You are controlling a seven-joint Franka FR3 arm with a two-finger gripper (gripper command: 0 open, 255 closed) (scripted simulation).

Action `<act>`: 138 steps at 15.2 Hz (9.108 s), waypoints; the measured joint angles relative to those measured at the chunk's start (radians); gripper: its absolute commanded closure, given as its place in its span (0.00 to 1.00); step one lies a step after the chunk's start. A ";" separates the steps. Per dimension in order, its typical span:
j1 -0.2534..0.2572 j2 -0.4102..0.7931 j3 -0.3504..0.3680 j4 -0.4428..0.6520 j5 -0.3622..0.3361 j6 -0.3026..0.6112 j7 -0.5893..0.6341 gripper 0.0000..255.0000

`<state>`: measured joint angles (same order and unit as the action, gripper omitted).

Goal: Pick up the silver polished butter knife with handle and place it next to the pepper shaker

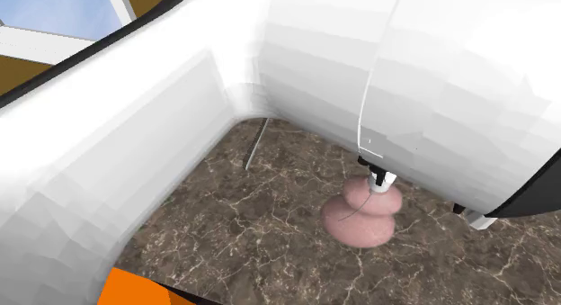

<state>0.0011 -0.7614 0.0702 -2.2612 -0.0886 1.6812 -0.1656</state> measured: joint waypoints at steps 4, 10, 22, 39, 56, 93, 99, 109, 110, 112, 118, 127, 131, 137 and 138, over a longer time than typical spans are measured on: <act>0.014 0.033 0.030 -0.004 0.020 0.022 0.027 0.00; 0.055 0.144 0.123 -0.020 0.071 0.107 0.109 0.00; 0.115 0.447 0.293 0.061 0.111 0.260 0.260 0.00; 0.258 1.002 0.464 0.392 -0.035 0.348 0.527 0.00; 0.290 1.097 0.456 0.377 -0.084 0.440 0.570 1.00; 0.275 0.981 0.484 0.604 -0.009 0.115 0.524 1.00; 0.278 0.978 0.486 0.681 -0.006 0.035 0.522 1.00; 0.157 0.822 0.423 0.547 0.071 0.036 0.334 1.00; 0.143 0.794 0.413 0.519 0.083 0.039 0.307 1.00; 0.115 0.757 0.387 0.480 0.098 0.045 0.251 1.00; 0.042 0.678 0.306 0.391 0.119 0.059 0.091 1.00; -0.057 0.639 0.183 0.343 0.107 0.068 -0.130 1.00; -0.099 0.658 0.132 0.367 0.093 0.062 -0.218 1.00; -0.163 0.703 0.057 0.408 0.072 0.067 -0.353 1.00; -0.175 0.717 0.044 0.427 0.069 0.063 -0.376 1.00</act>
<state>-0.1735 -0.0448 0.1146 -1.8346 -0.0195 1.7441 -0.5413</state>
